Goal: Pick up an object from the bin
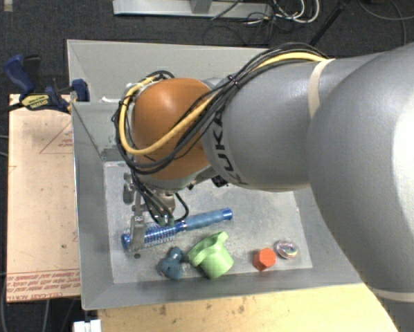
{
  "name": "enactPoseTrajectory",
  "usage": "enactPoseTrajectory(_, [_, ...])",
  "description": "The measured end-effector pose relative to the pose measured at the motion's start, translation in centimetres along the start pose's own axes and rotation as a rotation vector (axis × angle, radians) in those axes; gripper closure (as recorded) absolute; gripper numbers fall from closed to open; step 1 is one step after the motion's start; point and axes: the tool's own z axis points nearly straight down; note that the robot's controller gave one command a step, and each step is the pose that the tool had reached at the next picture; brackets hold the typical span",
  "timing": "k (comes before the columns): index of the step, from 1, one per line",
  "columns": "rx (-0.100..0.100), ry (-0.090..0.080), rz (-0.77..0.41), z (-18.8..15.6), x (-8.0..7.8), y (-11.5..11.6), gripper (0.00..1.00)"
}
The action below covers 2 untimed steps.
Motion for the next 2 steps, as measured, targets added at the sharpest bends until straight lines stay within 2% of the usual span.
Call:
enactPoseTrajectory(1, [0.003,0.0,-0.112,8.56,1.27,-5.65,0.0])
enactPoseTrajectory(2, [-0.001,-0.006,-0.113,8.22,1.13,-5.33,1.0])
